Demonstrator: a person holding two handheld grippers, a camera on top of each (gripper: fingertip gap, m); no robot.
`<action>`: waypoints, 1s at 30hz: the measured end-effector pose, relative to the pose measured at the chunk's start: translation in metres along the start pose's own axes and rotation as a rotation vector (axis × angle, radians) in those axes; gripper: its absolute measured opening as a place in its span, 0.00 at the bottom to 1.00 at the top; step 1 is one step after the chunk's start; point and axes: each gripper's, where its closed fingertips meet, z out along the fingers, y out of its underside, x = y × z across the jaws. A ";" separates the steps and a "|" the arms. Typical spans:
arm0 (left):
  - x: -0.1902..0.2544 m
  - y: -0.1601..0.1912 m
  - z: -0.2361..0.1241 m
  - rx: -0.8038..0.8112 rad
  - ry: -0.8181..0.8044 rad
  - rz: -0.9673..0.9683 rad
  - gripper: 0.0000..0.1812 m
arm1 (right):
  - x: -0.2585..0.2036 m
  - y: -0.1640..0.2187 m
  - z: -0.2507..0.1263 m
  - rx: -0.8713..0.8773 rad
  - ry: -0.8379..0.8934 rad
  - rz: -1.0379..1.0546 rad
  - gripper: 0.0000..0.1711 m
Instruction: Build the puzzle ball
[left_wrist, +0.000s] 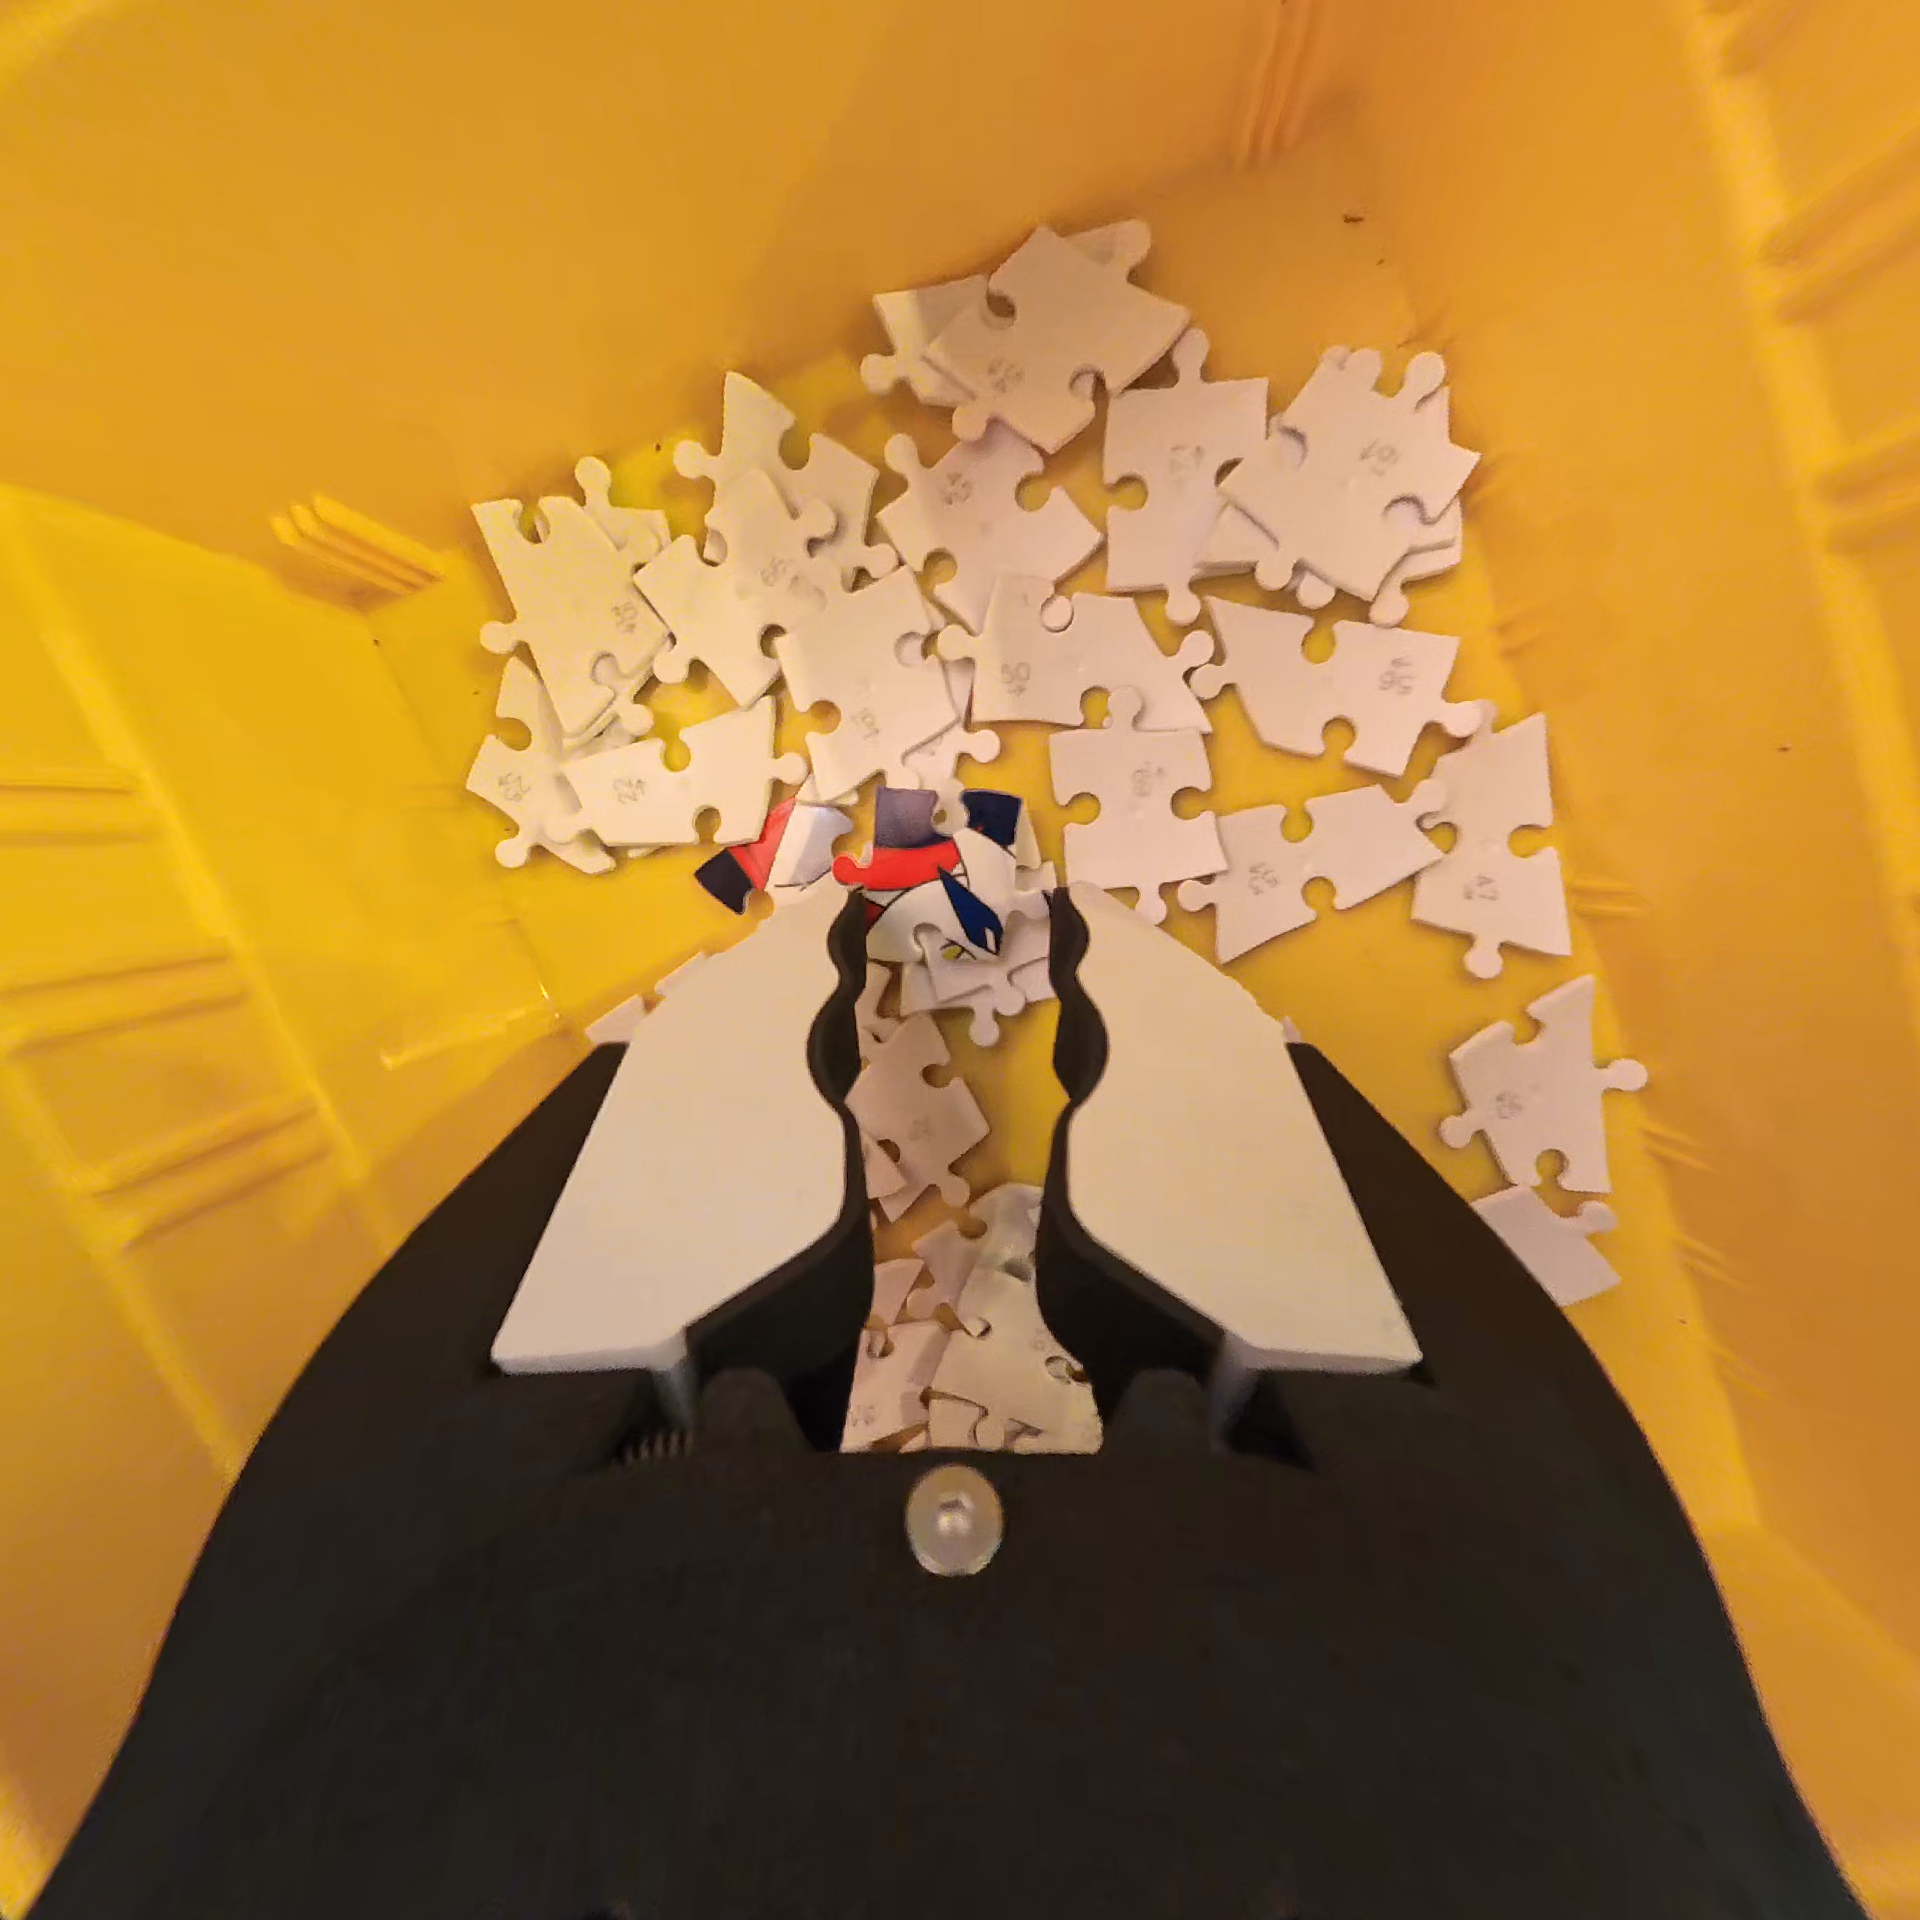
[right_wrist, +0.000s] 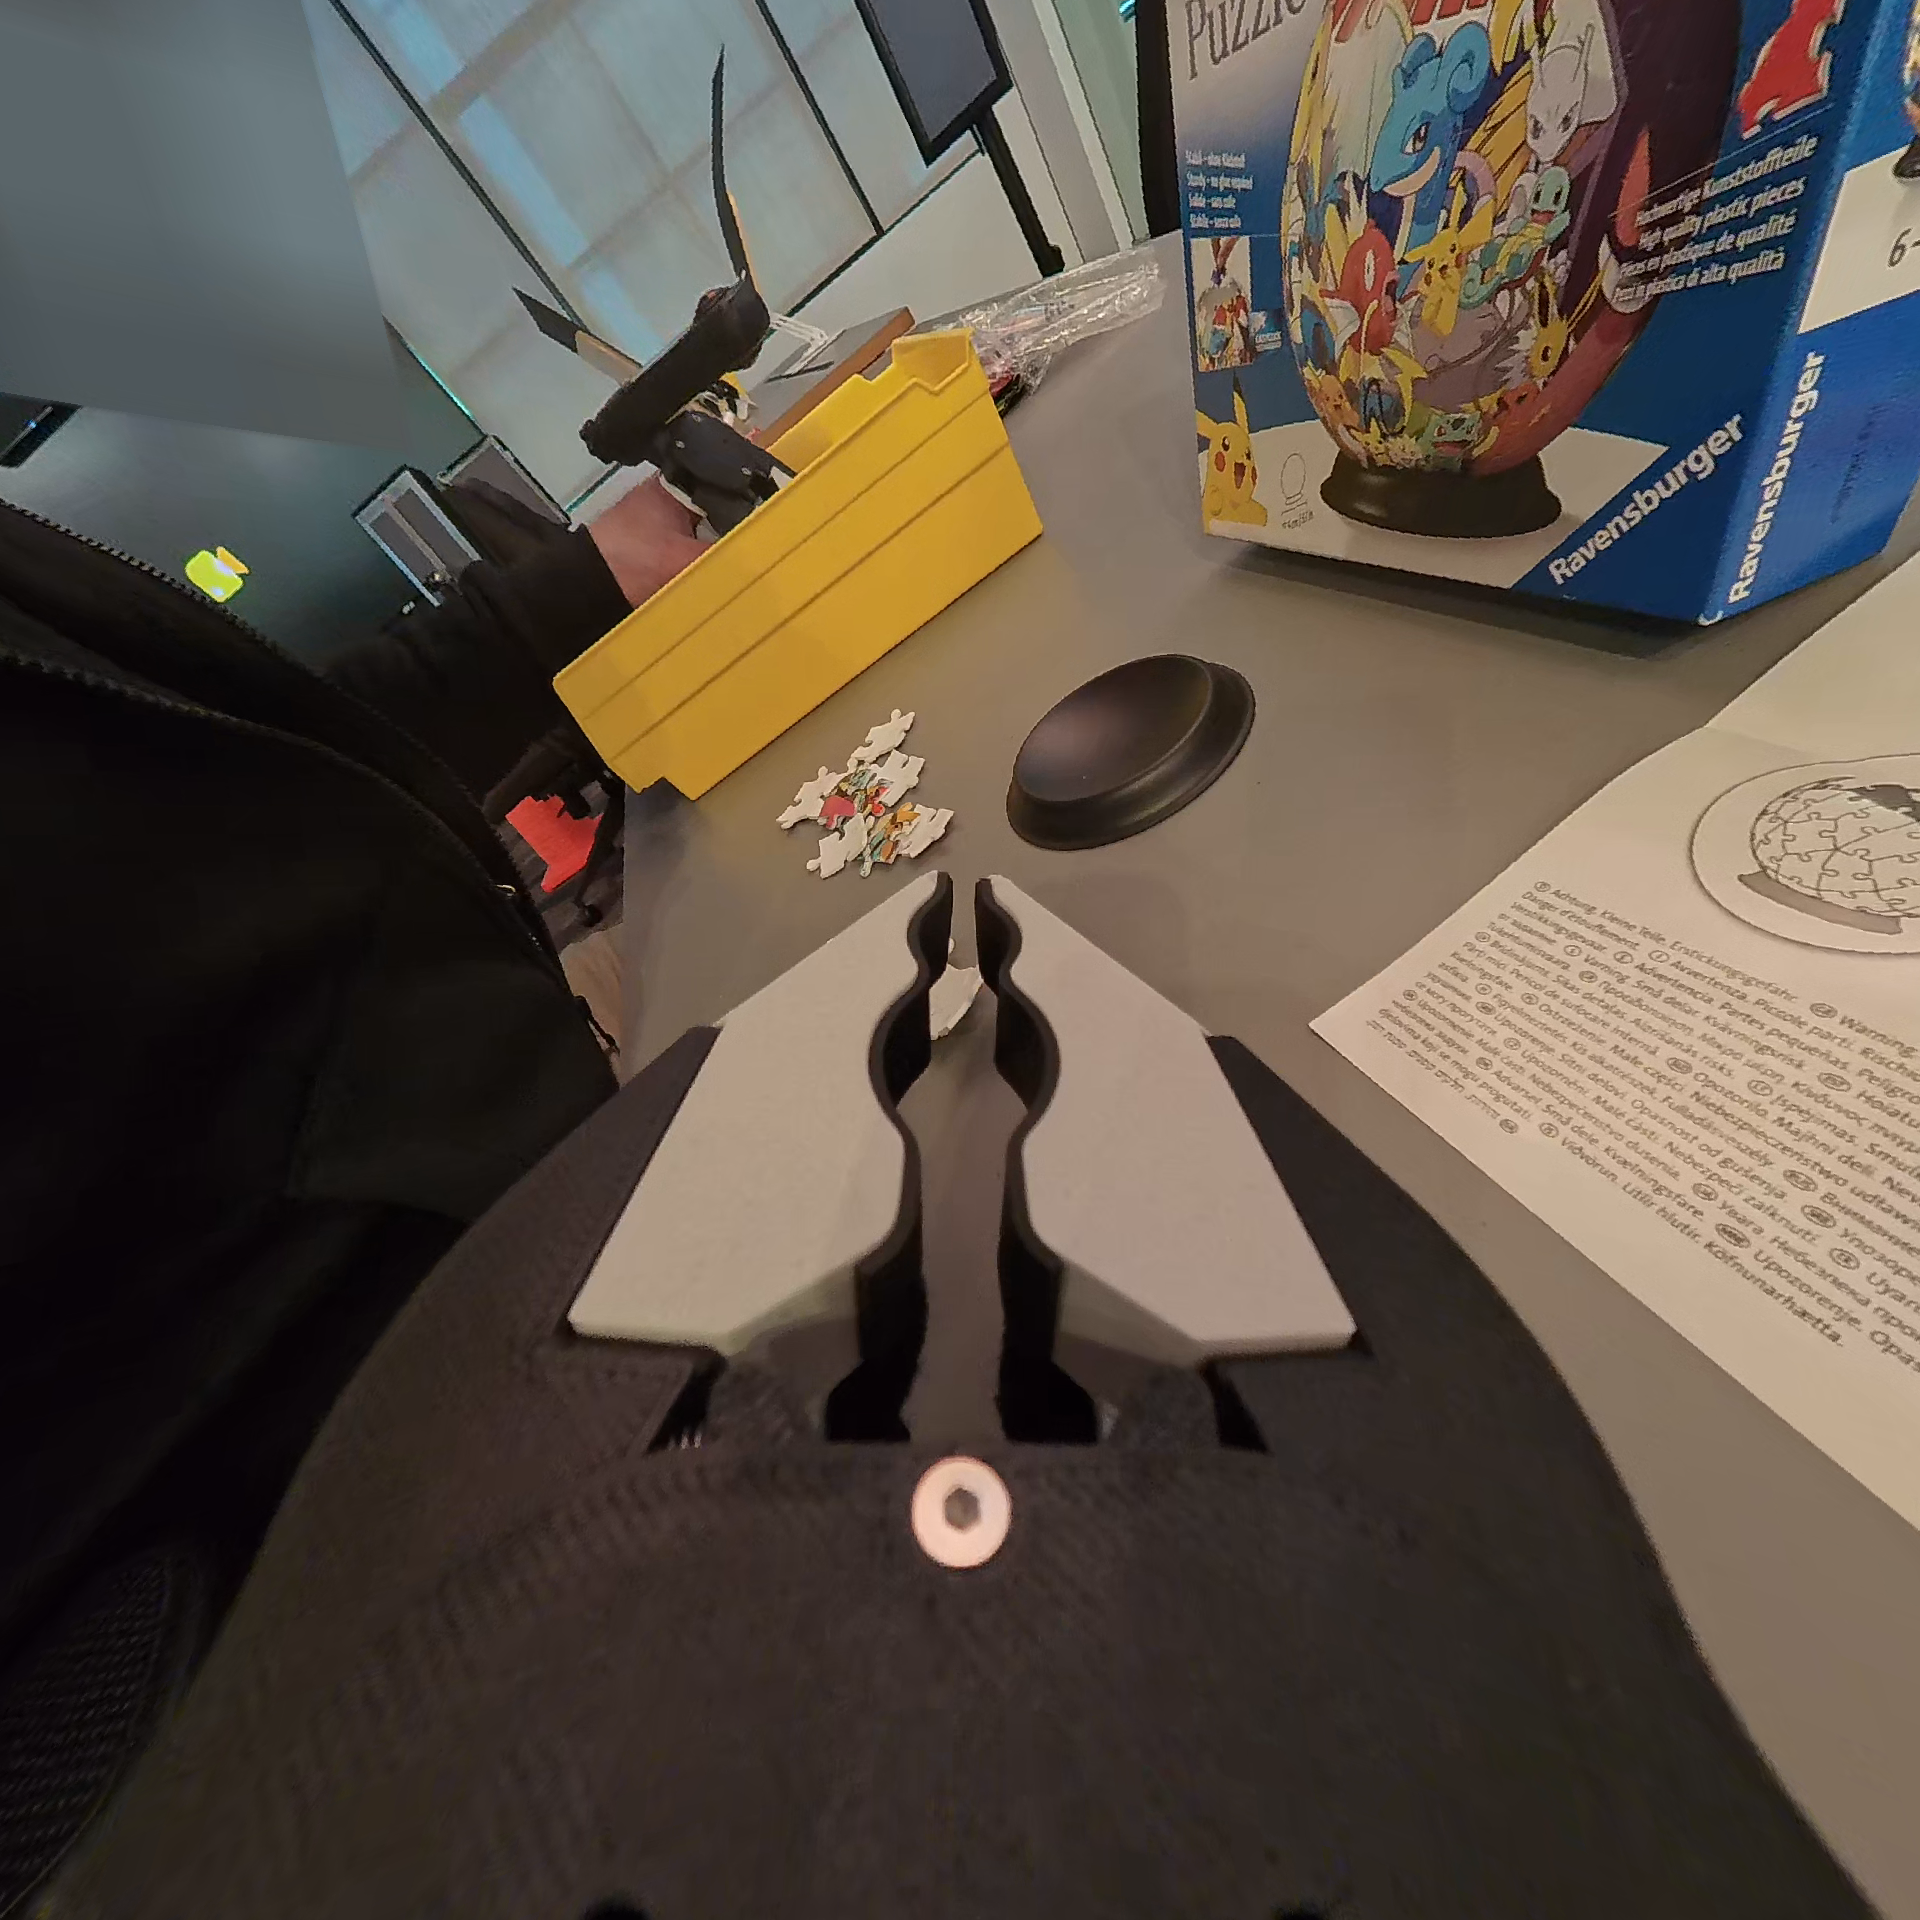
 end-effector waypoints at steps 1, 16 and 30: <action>-0.001 0.000 0.000 0.002 -0.002 -0.001 0.18 | 0.000 0.000 0.000 0.000 0.000 0.001 0.02; 0.047 -0.062 -0.169 0.909 0.913 -0.364 0.18 | 0.000 0.000 0.000 0.001 0.000 0.001 0.02; 0.050 -0.052 -0.224 1.095 1.136 -0.363 0.18 | 0.000 -0.001 -0.001 0.007 -0.003 -0.001 0.02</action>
